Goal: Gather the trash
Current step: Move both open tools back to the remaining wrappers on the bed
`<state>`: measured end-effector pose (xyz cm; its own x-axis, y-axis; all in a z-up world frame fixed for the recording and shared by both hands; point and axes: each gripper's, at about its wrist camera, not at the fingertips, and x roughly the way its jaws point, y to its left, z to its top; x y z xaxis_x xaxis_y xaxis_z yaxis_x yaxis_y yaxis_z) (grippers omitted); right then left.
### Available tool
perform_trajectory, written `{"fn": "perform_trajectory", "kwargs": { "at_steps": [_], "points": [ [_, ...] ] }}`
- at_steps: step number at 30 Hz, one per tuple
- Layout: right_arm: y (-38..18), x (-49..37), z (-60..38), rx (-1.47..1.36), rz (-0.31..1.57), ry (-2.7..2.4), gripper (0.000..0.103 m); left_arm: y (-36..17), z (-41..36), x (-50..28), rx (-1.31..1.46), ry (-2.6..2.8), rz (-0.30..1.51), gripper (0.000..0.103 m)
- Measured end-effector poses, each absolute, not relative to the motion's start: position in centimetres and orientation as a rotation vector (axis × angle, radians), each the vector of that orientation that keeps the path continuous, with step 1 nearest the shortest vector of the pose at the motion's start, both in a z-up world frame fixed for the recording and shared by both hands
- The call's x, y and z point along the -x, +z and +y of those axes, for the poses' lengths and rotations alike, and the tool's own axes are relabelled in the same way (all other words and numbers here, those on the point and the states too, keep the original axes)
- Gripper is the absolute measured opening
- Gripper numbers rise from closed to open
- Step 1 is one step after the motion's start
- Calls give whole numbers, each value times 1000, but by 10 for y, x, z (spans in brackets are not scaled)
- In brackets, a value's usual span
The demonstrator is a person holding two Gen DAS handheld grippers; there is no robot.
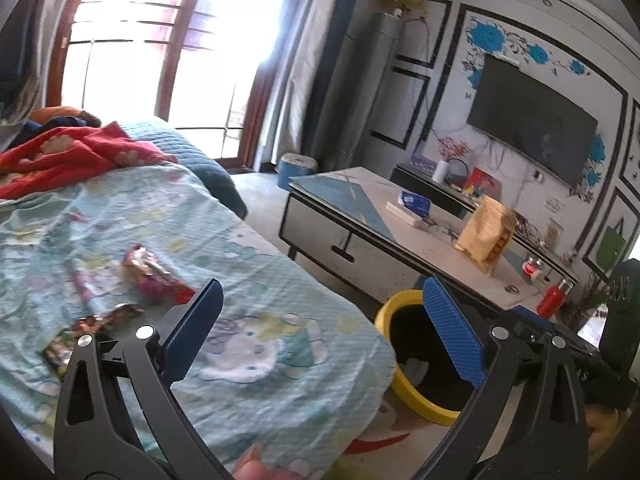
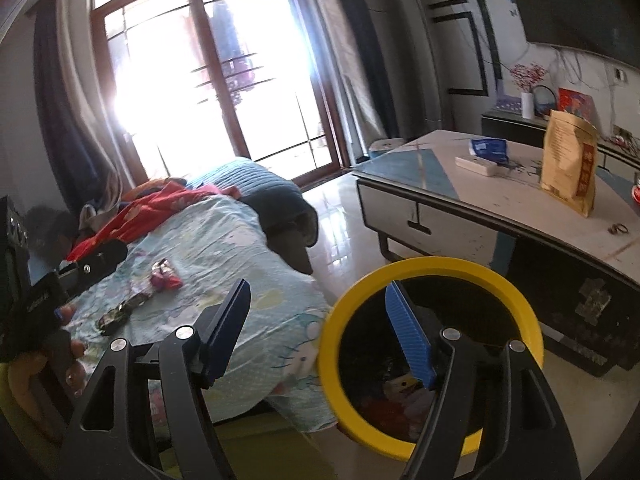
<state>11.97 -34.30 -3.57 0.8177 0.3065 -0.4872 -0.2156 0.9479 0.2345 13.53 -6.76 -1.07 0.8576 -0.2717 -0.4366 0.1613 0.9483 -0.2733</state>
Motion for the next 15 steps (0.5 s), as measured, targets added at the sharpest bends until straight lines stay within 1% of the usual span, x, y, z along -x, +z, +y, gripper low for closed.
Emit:
{"fn": "perform_trajectory", "kwargs": {
  "at_steps": [15],
  "points": [
    [-27, -124, -257, -56, 572, 467, 69, -2, 3, -111, 263, -64, 454, 92]
  ]
}}
